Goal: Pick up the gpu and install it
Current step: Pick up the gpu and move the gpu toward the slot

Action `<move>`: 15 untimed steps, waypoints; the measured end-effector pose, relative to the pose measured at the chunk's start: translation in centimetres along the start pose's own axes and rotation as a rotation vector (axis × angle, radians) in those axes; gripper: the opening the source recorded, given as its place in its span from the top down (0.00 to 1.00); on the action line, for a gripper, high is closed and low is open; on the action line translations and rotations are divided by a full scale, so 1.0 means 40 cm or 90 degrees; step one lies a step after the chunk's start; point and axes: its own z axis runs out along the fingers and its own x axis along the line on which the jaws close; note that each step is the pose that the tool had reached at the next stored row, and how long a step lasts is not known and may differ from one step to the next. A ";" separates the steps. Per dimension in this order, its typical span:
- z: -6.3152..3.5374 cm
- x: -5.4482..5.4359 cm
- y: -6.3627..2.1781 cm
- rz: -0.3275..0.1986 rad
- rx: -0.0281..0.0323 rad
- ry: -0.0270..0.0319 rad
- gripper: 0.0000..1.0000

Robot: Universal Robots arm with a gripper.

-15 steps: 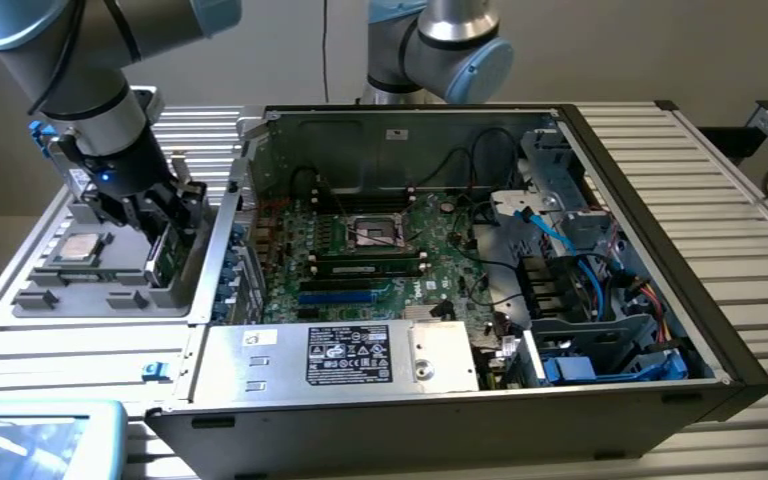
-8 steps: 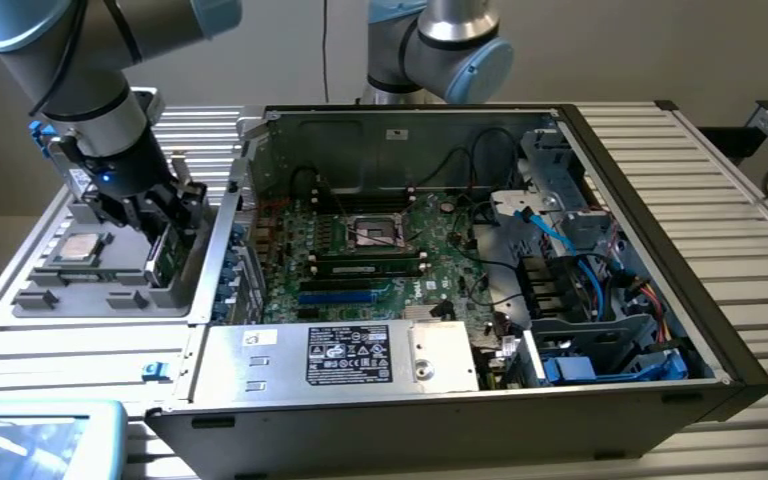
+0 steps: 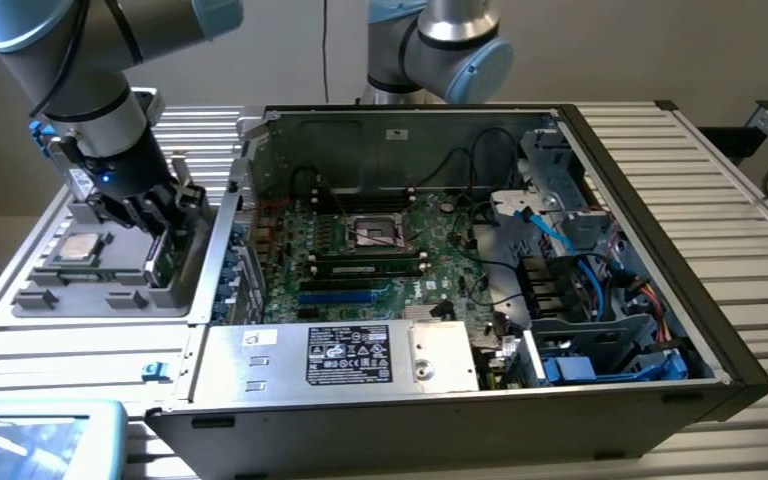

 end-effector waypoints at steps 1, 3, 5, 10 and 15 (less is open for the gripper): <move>0.000 0.000 0.000 0.000 -0.0005 0.0005 0.71; 0.000 0.002 0.000 0.000 -0.0028 0.0029 0.71; -0.007 0.003 0.001 0.000 -0.0033 0.0037 0.71; -0.064 0.006 0.007 0.000 -0.0030 0.0040 0.71; -0.120 0.009 0.013 -0.001 -0.0028 0.0041 0.71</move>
